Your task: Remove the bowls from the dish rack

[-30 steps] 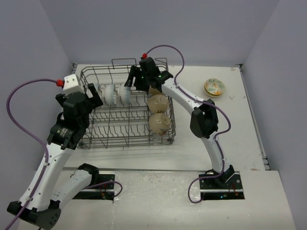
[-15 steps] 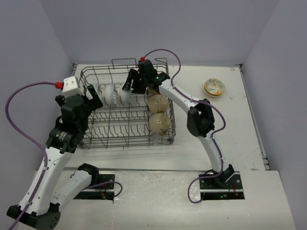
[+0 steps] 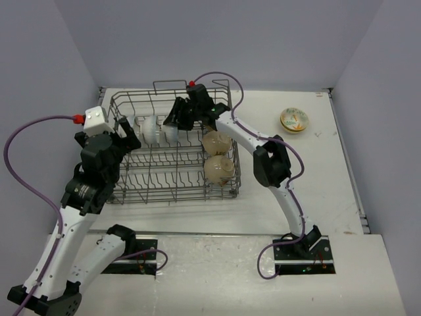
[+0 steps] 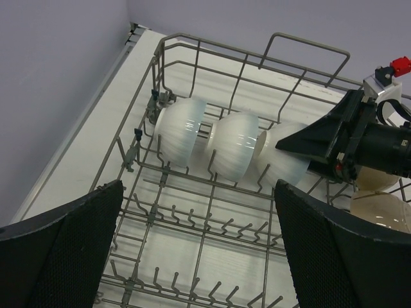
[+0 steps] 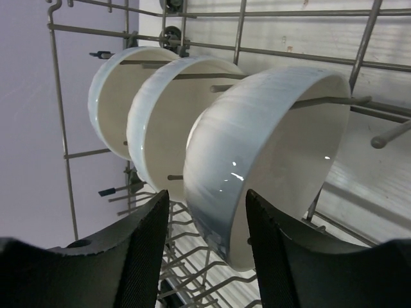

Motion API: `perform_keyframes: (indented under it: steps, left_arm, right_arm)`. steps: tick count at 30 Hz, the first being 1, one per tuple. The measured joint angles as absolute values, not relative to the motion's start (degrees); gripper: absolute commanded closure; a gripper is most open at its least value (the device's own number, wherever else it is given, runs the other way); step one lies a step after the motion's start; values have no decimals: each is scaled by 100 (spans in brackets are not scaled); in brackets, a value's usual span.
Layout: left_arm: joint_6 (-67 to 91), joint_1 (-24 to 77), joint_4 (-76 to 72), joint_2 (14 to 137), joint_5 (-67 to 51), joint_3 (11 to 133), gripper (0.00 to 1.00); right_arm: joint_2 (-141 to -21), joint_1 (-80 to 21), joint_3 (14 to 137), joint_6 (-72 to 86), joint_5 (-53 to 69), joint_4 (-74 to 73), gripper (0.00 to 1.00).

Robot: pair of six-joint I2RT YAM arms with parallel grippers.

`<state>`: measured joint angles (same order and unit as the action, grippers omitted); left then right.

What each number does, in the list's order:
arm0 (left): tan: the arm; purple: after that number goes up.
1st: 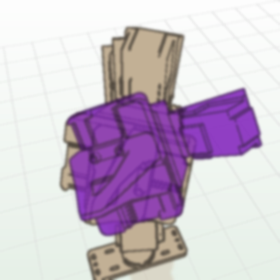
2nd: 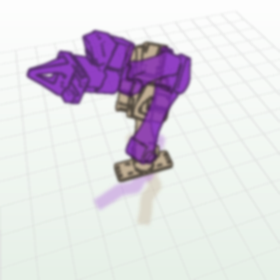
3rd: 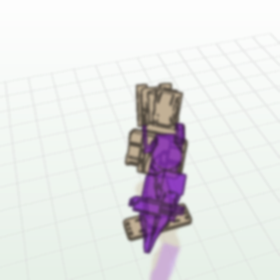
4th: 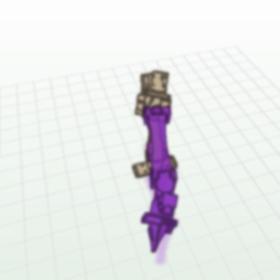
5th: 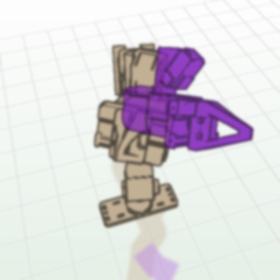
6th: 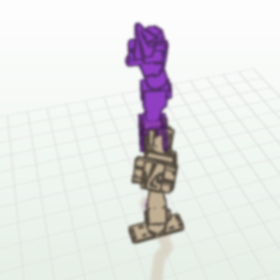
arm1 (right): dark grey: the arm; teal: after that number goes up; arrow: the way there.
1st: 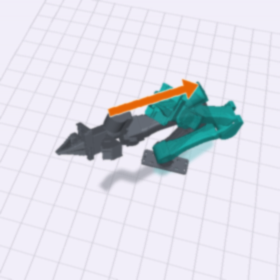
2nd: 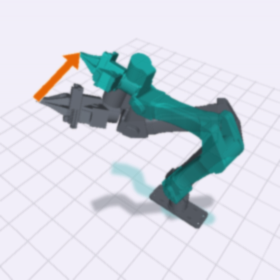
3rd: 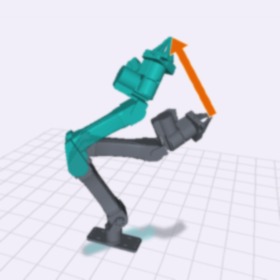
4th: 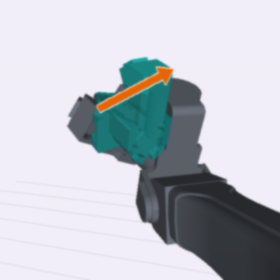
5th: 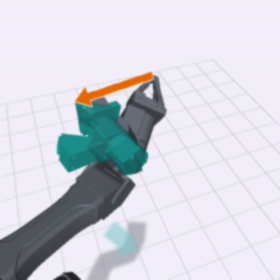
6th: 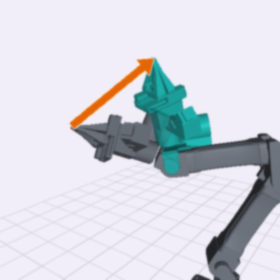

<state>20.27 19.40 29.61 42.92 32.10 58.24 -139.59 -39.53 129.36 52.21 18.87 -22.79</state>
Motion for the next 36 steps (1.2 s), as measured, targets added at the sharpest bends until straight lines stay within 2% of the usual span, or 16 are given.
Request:
perform_keyframes:
  steps: [6,10,17,23,28,36]
  left_arm:
    - [2014,1975,2961,4244,3210,5822,0]
    - [1990,2005,2961,4224,3210,5822,0]
    - [1988,2040,2961,4213,3214,5822,0]
    - [1988,2047,2958,4198,3216,5822,0]
    - [1988,2069,2956,4187,3216,5822,0]
    - [1988,2071,2945,4187,3216,5802,0]
  right_arm:
    - [-13961,-3951,12857,5371,2106,-1885,52]
    - [-13961,-3918,12643,5502,2263,-1599,64]
    - [-13965,-3863,12425,5653,2429,-1288,73]
    - [-13961,-3817,12197,5776,2676,-827,85]
    - [-13830,-3820,11939,5874,2661,-565,99]
    - [-13646,-3830,11598,5951,2672,-331,100]
